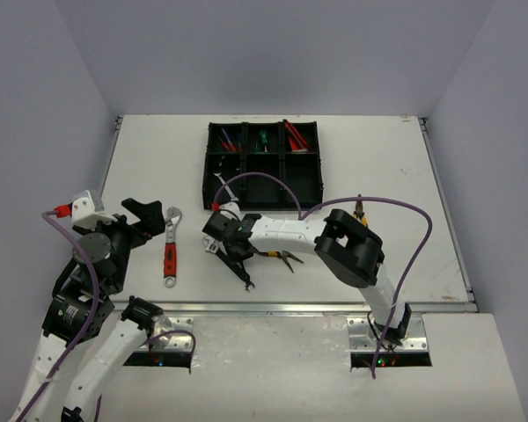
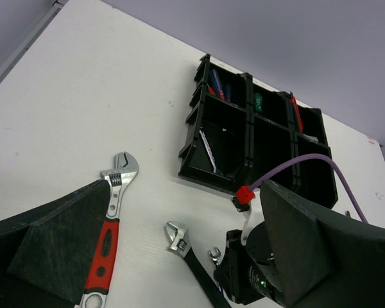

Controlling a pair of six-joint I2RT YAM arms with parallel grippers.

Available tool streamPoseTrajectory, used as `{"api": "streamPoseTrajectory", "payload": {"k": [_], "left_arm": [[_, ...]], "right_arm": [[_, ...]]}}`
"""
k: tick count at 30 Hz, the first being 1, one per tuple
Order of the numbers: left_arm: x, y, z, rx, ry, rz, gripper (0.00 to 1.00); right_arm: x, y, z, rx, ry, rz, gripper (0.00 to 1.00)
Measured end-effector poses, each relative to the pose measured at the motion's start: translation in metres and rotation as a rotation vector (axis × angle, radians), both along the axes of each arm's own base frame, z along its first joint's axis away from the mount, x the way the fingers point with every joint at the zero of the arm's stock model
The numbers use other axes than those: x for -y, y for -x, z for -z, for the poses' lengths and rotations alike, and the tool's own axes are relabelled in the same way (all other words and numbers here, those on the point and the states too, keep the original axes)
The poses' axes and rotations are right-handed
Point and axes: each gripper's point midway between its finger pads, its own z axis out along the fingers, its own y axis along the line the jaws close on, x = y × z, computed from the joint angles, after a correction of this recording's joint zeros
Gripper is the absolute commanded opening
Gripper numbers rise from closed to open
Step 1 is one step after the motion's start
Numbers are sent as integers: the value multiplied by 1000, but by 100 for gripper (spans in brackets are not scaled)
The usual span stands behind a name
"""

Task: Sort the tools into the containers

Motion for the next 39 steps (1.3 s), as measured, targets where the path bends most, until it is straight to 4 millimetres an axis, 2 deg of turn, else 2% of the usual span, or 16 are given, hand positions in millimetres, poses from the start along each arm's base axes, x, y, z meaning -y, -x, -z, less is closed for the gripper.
{"api": "streamPoseTrajectory", "payload": {"k": [5, 8, 11, 16, 27, 32, 39], "left_arm": [[0, 0, 0, 0, 0, 1, 100], [0, 0, 0, 0, 0, 1, 100], [0, 0, 0, -2, -1, 1, 100], [0, -1, 1, -4, -1, 1, 100], [1, -1, 1, -4, -2, 1, 100], [1, -1, 1, -4, -2, 1, 100], [1, -1, 1, -5, -2, 1, 100]], "right_arm": [[-5, -2, 0, 19, 15, -190, 46], [-7, -2, 0, 13, 3, -225, 52], [-9, 0, 0, 7, -7, -231, 53], [-8, 8, 0, -11, 5, -224, 50], [6, 32, 1, -86, 29, -131, 37], [6, 39, 2, -107, 40, -125, 31], [2, 41, 3, -129, 48, -119, 8]]}}
